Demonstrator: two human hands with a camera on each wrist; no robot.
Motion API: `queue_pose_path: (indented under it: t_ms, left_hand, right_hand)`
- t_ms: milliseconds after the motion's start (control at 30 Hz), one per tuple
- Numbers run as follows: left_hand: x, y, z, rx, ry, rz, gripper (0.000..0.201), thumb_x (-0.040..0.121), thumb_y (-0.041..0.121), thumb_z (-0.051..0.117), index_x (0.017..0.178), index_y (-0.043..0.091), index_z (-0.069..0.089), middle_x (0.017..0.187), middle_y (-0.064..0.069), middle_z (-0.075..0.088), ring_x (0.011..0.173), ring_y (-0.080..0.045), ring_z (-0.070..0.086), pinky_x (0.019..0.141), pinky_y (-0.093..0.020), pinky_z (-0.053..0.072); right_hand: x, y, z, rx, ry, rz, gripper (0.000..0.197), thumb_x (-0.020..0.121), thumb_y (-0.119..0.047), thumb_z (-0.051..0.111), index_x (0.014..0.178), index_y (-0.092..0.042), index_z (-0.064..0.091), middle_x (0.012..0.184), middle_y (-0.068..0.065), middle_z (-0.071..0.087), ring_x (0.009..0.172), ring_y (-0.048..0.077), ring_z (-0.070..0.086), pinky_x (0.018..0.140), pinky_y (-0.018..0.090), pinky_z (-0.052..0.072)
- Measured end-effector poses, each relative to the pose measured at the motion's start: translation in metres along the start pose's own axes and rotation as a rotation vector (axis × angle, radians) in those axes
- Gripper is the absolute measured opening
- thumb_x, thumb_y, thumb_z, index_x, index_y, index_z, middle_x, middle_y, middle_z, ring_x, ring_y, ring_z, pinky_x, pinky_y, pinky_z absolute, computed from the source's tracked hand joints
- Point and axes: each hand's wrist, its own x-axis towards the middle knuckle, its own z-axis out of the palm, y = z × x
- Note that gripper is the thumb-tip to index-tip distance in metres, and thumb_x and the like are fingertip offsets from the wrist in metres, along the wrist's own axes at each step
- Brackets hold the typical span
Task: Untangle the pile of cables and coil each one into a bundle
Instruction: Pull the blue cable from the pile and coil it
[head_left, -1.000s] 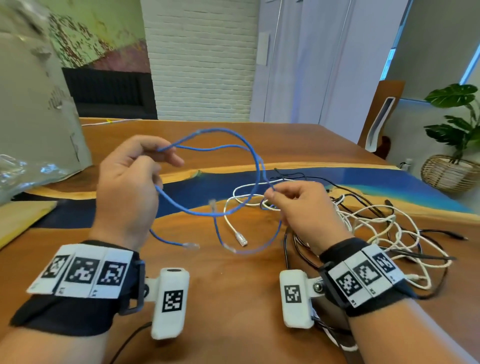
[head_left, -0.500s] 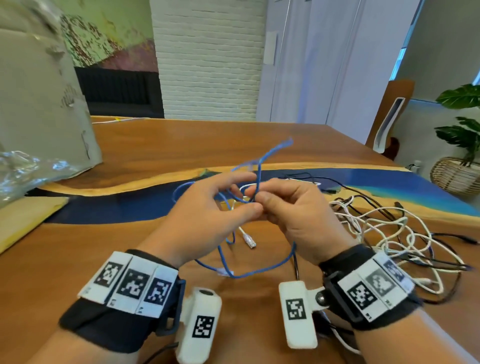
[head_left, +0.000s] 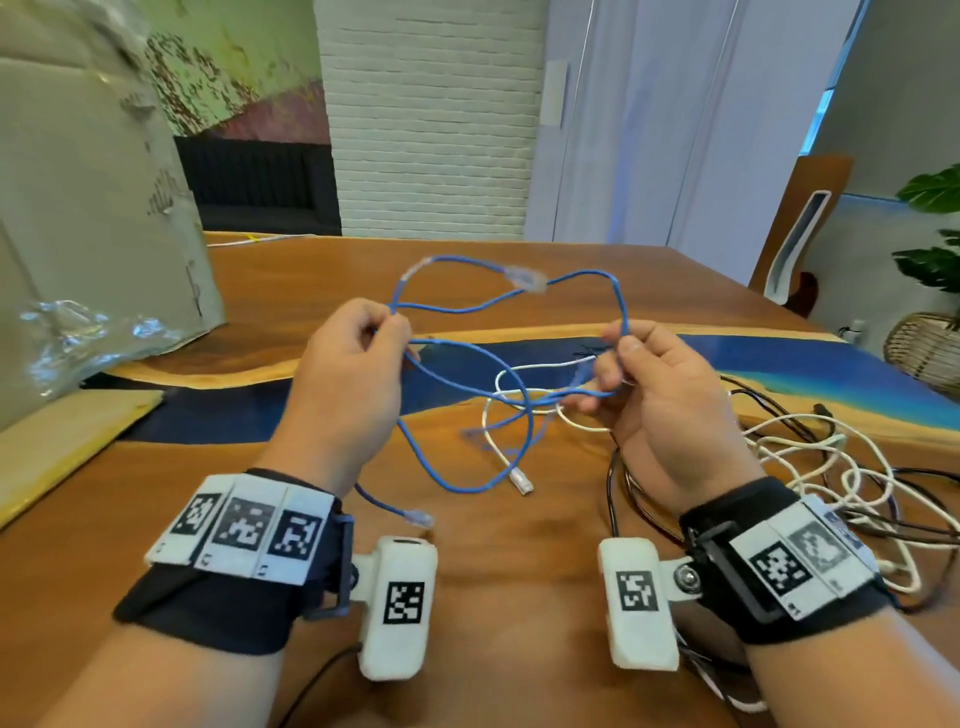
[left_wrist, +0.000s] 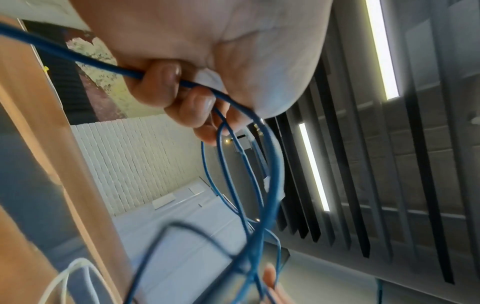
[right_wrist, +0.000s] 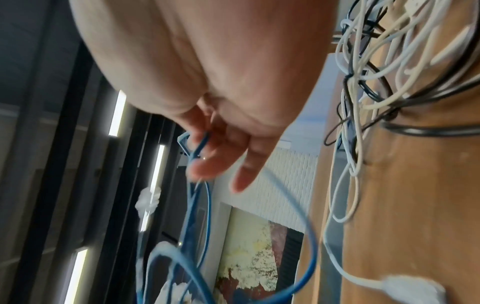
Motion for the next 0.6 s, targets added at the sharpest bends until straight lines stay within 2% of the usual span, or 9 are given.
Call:
queue_pose_path:
  t_ms: [100,200,267,333,367,433,467,533,600]
  left_hand:
    - [0.008,-0.001,-0.011,-0.045,0.127,-0.019,0.028,0.102,0.028,0.052,0.075,0.025,0.059,0.056,0.004,0.036,0.049,-0.016,0.030,0.049,-0.032,0.025]
    - [0.011,-0.001,-0.016,-0.060,0.170,0.002,0.027,0.101,0.026,0.055,0.076,0.027,0.064,0.066,-0.012,0.049,0.053,-0.016,0.039,0.055,-0.031,0.033]
    - [0.008,0.000,-0.014,0.005,0.102,0.024,0.021,0.100,0.027,0.061,0.080,0.026,0.067,0.070,0.001,0.058,0.057,-0.004,0.047,0.060,-0.026,0.039]
    - [0.005,0.002,-0.009,0.057,0.043,0.072,0.016,0.096,0.026,0.068,0.082,0.024,0.072,0.075,0.005,0.064,0.065,0.002,0.053,0.064,-0.017,0.041]
    - [0.002,0.004,-0.006,0.086,0.026,0.099,0.014,0.094,0.026,0.070,0.081,0.024,0.075,0.077,0.004,0.068,0.070,-0.001,0.057,0.067,-0.020,0.043]
    - [-0.003,0.008,-0.002,0.148,-0.016,0.156,0.011,0.093,0.024,0.073,0.082,0.022,0.077,0.078,0.007,0.073,0.073,-0.005,0.063,0.068,-0.024,0.049]
    - [-0.005,0.009,-0.001,0.167,-0.041,0.183,0.011,0.092,0.022,0.073,0.083,0.022,0.078,0.077,0.008,0.074,0.074,-0.006,0.065,0.069,-0.023,0.050]
    - [-0.009,0.013,0.003,0.180,-0.077,0.229,0.013,0.092,0.020,0.073,0.082,0.027,0.077,0.077,0.008,0.073,0.074,-0.006,0.065,0.066,-0.019,0.049]
    - [-0.013,0.016,0.004,0.215,-0.083,0.268,0.018,0.091,0.022,0.074,0.082,0.038,0.073,0.077,0.009,0.065,0.069,-0.004,0.057,0.061,-0.013,0.040]
  right_hand:
    - [0.011,-0.008,-0.020,-0.068,0.262,-0.026,0.029,0.110,-0.011,0.037,0.119,-0.013,0.064,0.064,-0.002,0.036,0.047,0.013,0.034,0.049,0.029,0.046]
    - [0.016,-0.013,-0.034,-0.092,0.368,-0.025,0.031,0.109,-0.011,0.040,0.122,-0.017,0.067,0.067,-0.001,0.040,0.047,0.011,0.033,0.043,0.025,0.038]
    - [0.017,-0.012,-0.036,-0.160,0.350,-0.008,0.032,0.107,-0.008,0.044,0.122,-0.020,0.069,0.078,0.000,0.052,0.054,0.012,0.041,0.045,0.026,0.042]
    - [0.017,-0.009,-0.034,-0.289,0.292,-0.020,0.035,0.104,-0.007,0.050,0.126,-0.026,0.069,0.106,-0.003,0.065,0.075,0.011,0.056,0.062,0.030,0.053]
    - [0.016,-0.007,-0.032,-0.380,0.257,-0.052,0.038,0.103,-0.008,0.052,0.130,-0.031,0.066,0.123,-0.006,0.064,0.095,0.008,0.061,0.079,0.034,0.056]
    - [0.012,-0.005,-0.025,-0.563,0.181,-0.152,0.044,0.102,-0.011,0.057,0.133,-0.042,0.059,0.145,-0.012,0.054,0.134,0.006,0.049,0.111,0.036,0.043]
    - [0.009,-0.005,-0.020,-0.617,0.152,-0.194,0.044,0.102,-0.013,0.057,0.130,-0.047,0.059,0.151,-0.013,0.049,0.144,0.004,0.039,0.117,0.034,0.034]
    - [0.000,-0.008,-0.006,-0.608,0.088,-0.233,0.039,0.104,-0.020,0.055,0.127,-0.050,0.063,0.159,-0.016,0.038,0.149,-0.001,0.028,0.120,0.032,0.027]
    - [-0.009,-0.009,0.005,-0.547,-0.019,-0.262,0.031,0.106,-0.029,0.051,0.130,-0.044,0.065,0.156,-0.016,0.044,0.144,-0.006,0.035,0.117,0.024,0.033]
